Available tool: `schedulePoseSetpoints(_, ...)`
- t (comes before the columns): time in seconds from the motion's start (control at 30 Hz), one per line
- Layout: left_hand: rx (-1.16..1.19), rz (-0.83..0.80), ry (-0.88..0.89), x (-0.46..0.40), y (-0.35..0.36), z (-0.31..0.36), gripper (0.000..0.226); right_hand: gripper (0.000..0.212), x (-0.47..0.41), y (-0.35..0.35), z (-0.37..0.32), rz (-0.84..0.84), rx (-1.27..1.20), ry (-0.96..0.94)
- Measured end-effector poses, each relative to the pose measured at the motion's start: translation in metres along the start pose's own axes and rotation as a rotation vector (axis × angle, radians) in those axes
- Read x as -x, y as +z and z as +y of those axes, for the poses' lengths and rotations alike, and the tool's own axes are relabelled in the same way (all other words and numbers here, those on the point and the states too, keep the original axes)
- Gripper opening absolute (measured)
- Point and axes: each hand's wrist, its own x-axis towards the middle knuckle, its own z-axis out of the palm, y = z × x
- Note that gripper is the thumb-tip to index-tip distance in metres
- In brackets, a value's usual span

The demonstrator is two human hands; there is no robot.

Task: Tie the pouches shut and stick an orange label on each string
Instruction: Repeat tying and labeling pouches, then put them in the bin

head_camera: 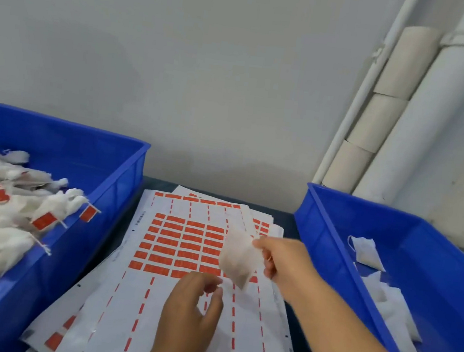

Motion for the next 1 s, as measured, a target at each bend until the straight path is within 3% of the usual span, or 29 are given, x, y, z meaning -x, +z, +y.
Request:
schedulePoseSetpoints(0.07,0.036,-0.023,-0.004,0.000,0.000,0.000,0.025,0.015,0.001,0.015,0.020,-0.048,-0.125,0.098)
schedulePoseSetpoints(0.27,0.275,-0.062,-0.108,-0.002,0.004,0.001,0.019,0.014,0.012,0.032,0.053,-0.155,-0.340,0.161)
schedulePoseSetpoints(0.53,0.303,-0.026,-0.208,-0.010,0.007,-0.010,0.009,0.016,0.016,0.038,0.074,-0.244,-0.392,0.155)
schedulePoseSetpoints(0.7,0.273,-0.005,-0.238,-0.011,0.012,-0.015,0.015,0.010,0.016,0.039,0.085,-0.311,-0.445,0.133)
schedulePoseSetpoints(0.9,0.285,0.017,-0.231,-0.010,0.015,-0.014,0.023,0.012,0.016,0.033,0.086,-0.261,-0.492,0.101)
schedulePoseSetpoints(1.0,0.255,-0.020,-0.230,-0.009,0.015,-0.014,0.015,0.010,0.017,0.035,0.087,-0.278,-0.497,0.095)
